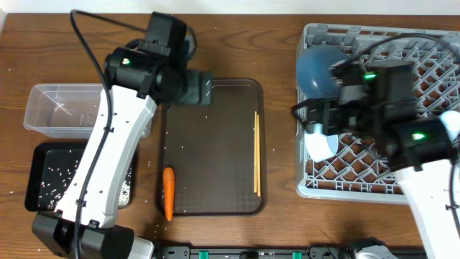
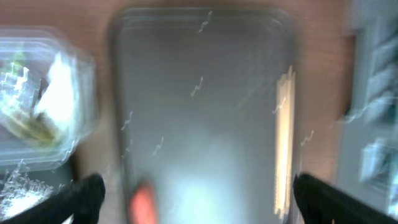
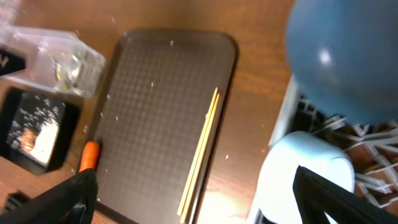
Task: Sort waste into correct bins and load items into the dishwasher rack
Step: 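Reach the left gripper to the orange carrot and grasp it, then carry the carrot to the black tray and release it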
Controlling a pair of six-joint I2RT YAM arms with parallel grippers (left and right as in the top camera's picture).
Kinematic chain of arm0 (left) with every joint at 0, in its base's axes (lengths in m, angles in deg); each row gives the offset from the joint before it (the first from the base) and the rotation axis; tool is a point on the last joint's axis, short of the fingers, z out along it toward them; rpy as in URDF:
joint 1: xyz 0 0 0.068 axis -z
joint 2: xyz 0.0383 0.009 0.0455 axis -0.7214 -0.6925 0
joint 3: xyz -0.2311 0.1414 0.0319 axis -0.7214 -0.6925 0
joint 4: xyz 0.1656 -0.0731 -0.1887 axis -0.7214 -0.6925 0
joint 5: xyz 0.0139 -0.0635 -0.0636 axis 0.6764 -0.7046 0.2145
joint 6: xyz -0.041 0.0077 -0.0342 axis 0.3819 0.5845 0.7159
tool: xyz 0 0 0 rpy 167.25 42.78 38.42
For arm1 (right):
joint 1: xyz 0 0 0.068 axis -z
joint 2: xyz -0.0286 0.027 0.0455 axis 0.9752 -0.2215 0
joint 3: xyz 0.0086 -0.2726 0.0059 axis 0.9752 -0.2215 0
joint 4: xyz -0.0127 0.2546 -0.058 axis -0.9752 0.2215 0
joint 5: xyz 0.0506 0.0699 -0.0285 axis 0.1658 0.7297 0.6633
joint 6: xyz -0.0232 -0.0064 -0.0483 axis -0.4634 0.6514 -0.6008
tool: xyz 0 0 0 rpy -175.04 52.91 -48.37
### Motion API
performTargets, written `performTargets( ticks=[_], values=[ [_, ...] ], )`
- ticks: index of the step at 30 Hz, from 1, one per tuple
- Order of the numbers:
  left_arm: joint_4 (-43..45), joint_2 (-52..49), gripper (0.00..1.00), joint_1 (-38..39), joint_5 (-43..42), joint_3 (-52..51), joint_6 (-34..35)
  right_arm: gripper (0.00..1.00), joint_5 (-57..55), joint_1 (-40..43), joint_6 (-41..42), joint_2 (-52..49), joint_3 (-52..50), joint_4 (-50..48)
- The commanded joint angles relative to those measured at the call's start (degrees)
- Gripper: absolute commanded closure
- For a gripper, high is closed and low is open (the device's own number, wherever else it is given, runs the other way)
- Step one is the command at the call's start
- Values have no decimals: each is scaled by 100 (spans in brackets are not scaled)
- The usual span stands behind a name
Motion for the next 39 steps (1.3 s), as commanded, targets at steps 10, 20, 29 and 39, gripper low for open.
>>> performTargets(
  ticks=[10, 20, 29, 39],
  values=[
    [-229, 63, 4, -37, 490, -2885, 820, 1, -1453, -612, 1121, -758, 85, 11],
    [2015, 256, 20, -44, -275, -5322, 1005, 1, -1469, -393, 1121, -765, 85, -61],
    [2608, 256, 61, -44, -262, -5637, 1005, 1, -1469, -393, 1123, -765, 85, -188],
    [2201, 507, 76, -717, -133, -5335, 1032, 1, -1469, -393, 1121, -765, 85, -149]
  ],
)
